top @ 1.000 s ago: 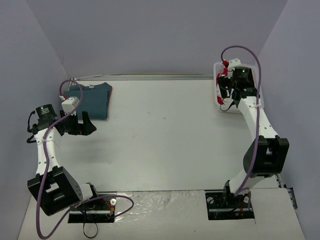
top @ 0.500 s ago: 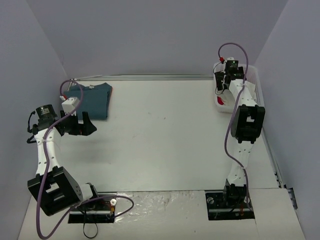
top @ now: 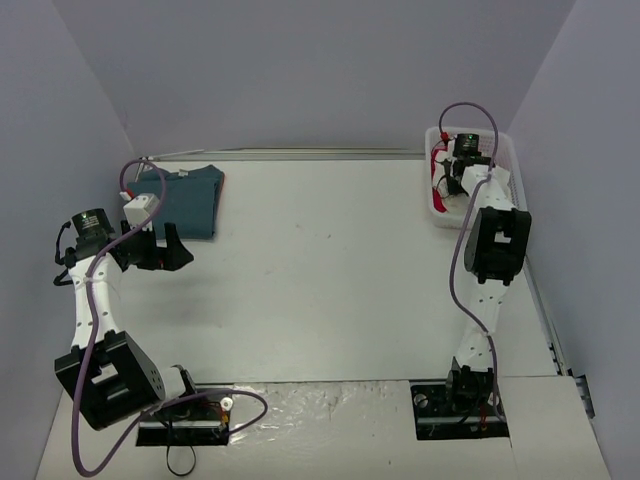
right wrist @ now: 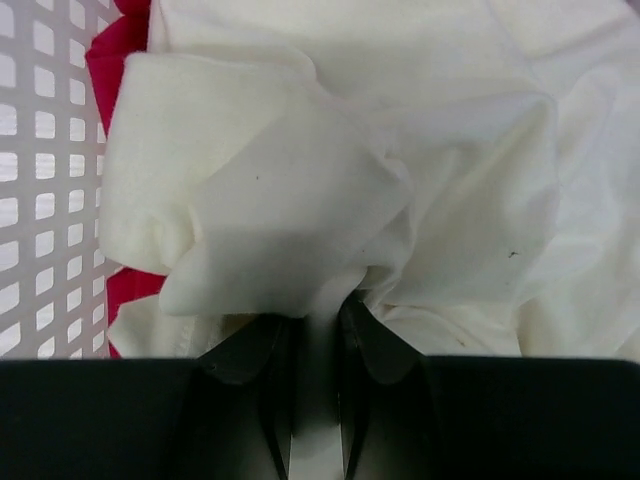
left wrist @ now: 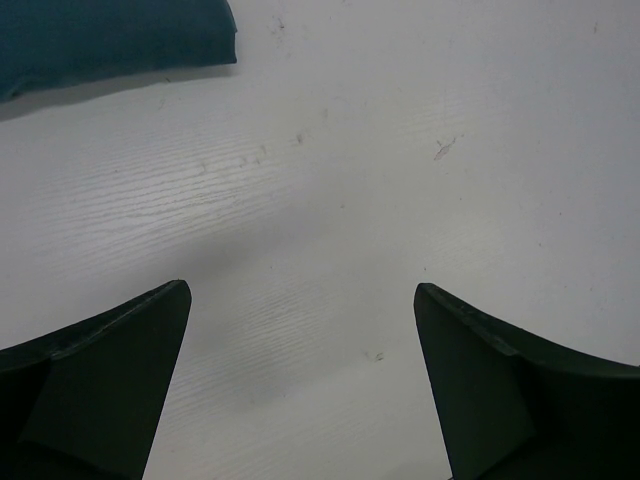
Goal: Fold and stack the t-shirts
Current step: Grab crumpled tshirt from bin with the right arm, then move the tshirt to the center of the board
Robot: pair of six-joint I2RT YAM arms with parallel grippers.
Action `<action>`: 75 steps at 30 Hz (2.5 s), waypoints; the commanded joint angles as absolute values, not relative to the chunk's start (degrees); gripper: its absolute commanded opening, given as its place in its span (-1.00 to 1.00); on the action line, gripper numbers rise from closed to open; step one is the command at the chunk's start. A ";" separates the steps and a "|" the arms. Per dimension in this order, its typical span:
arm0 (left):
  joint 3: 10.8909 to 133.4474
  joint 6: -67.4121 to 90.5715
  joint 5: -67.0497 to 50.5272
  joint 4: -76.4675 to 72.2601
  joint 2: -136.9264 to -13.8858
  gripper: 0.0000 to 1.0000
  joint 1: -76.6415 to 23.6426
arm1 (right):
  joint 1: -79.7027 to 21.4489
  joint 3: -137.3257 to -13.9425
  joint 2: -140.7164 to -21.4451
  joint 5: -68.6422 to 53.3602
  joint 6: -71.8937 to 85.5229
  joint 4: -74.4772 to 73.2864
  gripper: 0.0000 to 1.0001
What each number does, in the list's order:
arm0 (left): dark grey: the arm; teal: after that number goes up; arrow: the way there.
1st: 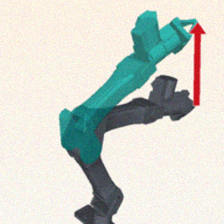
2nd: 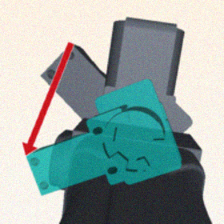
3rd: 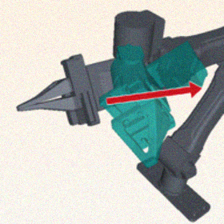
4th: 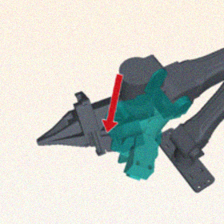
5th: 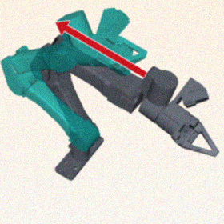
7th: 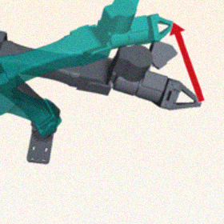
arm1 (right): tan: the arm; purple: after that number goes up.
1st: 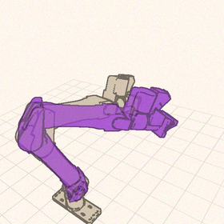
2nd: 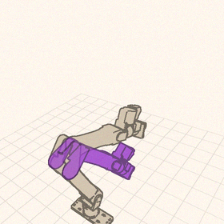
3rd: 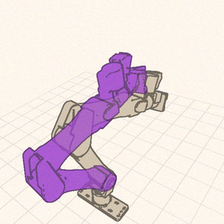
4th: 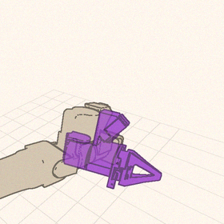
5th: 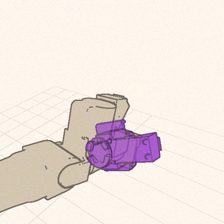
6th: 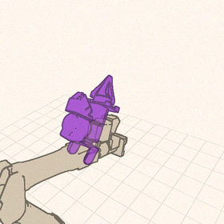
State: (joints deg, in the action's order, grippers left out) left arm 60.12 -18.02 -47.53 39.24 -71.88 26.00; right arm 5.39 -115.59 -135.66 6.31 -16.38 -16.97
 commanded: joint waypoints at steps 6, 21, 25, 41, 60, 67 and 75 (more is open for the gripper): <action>60.82 -19.34 -48.96 39.81 -70.05 0.89 26.19 | 4.31 -108.20 -112.08 0.62 -17.05 -22.50 -1.00; 60.91 -19.25 -48.78 39.64 -67.86 0.89 26.10 | -17.82 -101.71 -85.44 -14.66 -26.01 -37.33 -0.91; 60.82 -19.16 -48.78 39.72 -67.41 0.89 26.10 | -23.99 -94.49 -81.40 -12.31 -27.69 -38.67 0.97; 61.00 -19.60 -50.10 40.43 -67.85 0.89 26.19 | -14.42 -82.61 -92.88 -11.51 -24.53 -31.20 -0.32; 60.91 -20.74 -50.71 40.78 -68.99 0.89 26.19 | -11.51 -88.60 -109.87 -3.52 -19.95 -27.69 -0.57; 61.00 -21.00 -50.98 41.31 -69.43 0.89 26.19 | -11.43 -88.07 -111.18 -0.18 -18.99 -26.72 -0.57; 61.26 -20.92 -50.98 41.66 -69.61 0.89 26.19 | -11.43 -87.19 -111.35 6.67 -18.02 -25.84 -0.51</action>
